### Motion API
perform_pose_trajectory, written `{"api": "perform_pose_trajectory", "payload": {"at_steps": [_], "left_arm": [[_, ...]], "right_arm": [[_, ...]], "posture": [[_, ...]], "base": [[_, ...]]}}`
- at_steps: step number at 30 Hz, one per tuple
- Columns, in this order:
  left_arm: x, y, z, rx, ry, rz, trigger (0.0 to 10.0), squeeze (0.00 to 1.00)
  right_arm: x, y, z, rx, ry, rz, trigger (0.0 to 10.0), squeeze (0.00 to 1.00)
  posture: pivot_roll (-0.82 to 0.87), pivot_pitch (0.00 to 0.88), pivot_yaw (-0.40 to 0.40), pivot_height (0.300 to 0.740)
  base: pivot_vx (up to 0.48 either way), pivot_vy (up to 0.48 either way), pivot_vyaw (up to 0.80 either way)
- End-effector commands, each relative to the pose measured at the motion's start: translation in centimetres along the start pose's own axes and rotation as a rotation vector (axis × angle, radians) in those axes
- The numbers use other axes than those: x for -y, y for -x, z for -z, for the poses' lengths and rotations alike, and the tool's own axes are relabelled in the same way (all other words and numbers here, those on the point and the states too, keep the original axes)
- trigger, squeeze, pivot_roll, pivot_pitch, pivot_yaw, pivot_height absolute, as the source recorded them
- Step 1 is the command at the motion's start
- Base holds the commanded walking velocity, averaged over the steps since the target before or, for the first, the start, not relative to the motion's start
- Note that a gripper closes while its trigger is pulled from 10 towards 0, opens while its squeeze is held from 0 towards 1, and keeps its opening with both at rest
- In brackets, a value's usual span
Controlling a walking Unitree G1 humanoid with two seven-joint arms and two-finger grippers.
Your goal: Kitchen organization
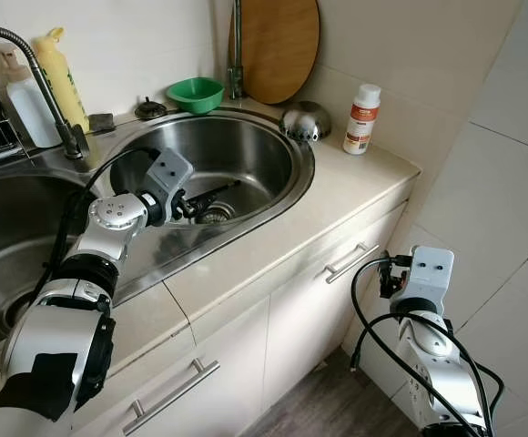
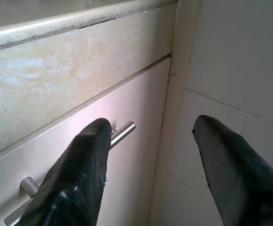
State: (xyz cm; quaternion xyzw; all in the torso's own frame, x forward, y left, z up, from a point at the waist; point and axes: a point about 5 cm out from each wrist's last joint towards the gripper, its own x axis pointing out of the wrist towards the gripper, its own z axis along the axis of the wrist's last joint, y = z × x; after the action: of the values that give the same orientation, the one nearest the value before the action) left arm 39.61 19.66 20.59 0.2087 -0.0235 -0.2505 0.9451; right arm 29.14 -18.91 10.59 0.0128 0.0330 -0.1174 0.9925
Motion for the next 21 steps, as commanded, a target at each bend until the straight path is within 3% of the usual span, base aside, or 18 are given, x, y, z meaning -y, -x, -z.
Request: {"api": "perform_pose_trajectory", "payload": {"at_steps": [1,8,11,14,17,21], "left_arm": [[-1.0,0.2,-1.9,0.122,0.005,-0.056,10.0,0.0],[0.3,1.5,-3.6,0.3,0.019,-0.083,10.0,0.0],[1.0,2.5,-3.4,0.31,0.017,-0.13,10.0,0.0],[1.5,3.3,-3.3,0.321,0.072,-0.159,10.0,0.0],[2.9,5.3,-3.8,0.339,0.105,-0.201,10.0,0.0],[3.5,5.7,-4.2,0.348,0.118,-0.207,10.0,0.0]], "right_arm": [[-0.3,0.0,-1.7,0.092,0.003,-0.014,10.0,0.01],[-1.5,0.6,-3.1,0.191,0.003,-0.097,10.0,0.0],[-2.0,0.9,-3.3,0.208,0.003,-0.136,10.0,0.0],[-2.3,1.0,-3.4,0.221,0.006,-0.163,10.0,0.0],[-2.8,1.3,-3.9,0.251,0.013,-0.205,10.0,0.0],[-2.9,1.2,-4.0,0.252,0.011,-0.215,10.0,0.0]], "posture": [[-0.03,0.0,0.028,0.74],[-0.03,0.0,0.021,0.74],[-0.02,0.0,0.016,0.74],[-0.01,0.0,0.012,0.74],[0.0,0.0,0.002,0.74],[0.01,0.0,-0.003,0.74]], "base": [[0.0,0.0,0.0],[0.0,0.0,0.0],[0.0,0.16,0.0],[0.0,0.319,0.0],[-0.246,0.387,0.0],[-0.247,0.382,0.0]]}}
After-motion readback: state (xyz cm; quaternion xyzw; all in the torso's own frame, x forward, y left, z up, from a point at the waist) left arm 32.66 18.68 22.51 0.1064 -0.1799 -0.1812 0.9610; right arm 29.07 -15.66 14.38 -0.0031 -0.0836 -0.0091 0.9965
